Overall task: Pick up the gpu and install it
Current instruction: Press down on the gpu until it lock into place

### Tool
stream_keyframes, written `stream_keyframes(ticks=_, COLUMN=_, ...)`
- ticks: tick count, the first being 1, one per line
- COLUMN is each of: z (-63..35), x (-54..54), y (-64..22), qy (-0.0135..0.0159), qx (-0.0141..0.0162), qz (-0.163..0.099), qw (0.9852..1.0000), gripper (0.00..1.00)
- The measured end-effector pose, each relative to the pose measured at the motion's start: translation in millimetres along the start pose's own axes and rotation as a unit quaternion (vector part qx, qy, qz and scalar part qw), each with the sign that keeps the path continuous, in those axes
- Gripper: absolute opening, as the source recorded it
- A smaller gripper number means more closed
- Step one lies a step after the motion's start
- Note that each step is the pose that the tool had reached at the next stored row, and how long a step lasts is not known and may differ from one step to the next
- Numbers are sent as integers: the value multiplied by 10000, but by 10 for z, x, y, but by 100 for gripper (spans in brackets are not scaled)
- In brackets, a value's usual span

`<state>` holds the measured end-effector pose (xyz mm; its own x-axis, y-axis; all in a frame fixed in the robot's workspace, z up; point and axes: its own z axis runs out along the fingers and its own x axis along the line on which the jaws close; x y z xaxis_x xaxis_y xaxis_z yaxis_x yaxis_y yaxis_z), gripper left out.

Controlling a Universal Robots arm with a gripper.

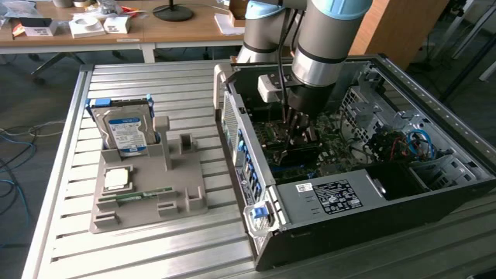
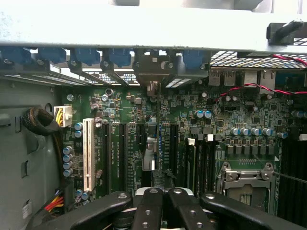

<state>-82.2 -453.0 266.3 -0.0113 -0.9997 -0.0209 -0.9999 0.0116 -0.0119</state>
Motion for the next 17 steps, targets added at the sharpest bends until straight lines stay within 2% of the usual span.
stream_keyframes(ticks=17, z=0, x=-13, y=0, qy=0, qx=0, qz=0, qw=10000, gripper=11)
